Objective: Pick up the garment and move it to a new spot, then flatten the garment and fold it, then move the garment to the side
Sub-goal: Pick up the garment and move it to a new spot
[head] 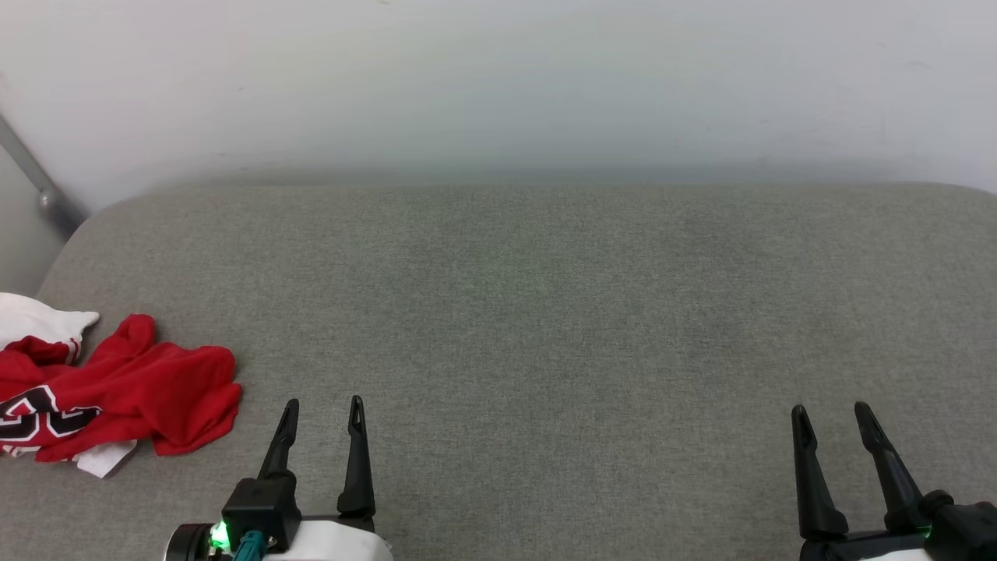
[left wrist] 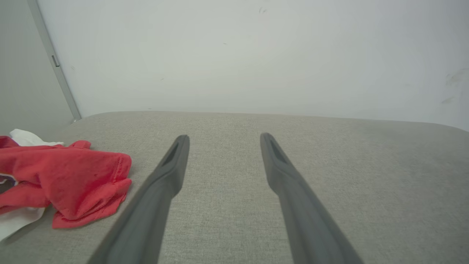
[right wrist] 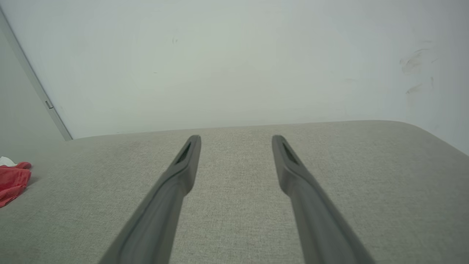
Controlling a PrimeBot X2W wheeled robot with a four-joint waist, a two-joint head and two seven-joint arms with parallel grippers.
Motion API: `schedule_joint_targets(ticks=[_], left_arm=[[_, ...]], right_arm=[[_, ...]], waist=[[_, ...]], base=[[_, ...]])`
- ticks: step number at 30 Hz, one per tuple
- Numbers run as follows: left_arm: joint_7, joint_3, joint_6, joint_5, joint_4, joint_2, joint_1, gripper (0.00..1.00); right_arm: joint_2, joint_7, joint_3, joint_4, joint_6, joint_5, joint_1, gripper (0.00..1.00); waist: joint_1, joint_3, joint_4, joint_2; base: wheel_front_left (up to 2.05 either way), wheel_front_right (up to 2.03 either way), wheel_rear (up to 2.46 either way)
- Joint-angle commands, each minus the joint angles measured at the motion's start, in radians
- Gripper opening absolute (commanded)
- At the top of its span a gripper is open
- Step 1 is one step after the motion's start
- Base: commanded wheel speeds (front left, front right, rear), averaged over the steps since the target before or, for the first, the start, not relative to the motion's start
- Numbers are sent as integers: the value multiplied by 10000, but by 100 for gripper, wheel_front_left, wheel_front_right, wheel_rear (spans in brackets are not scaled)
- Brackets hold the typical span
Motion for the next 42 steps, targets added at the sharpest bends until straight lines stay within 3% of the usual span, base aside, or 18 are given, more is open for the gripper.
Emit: schedule_joint_targets(ticks=[1, 10, 32, 42], left_arm=[[-28, -11, 11, -41, -2, -14, -62, 100], [-28, 61, 133, 21, 5, -12, -105, 100], [-28, 435, 718, -83, -337, -14, -343, 100], [-28, 608, 856, -157, -442, -14, -266, 100]], right_arm=[[24, -21, 4, -8, -3, 43, 138, 100], [25, -21, 88, -156, -3, 25, 154, 100], [25, -21, 226, -348, -3, -341, 70, 100], [24, -21, 335, -317, -3, -507, -8, 100]], waist=[[0, -3, 24, 0], [0, 32, 626, 0], [0, 459, 3755, 0], [0, 580, 4506, 0]], base=[[0, 0, 0], [0, 0, 0], [0, 0, 0], [0, 0, 0]])
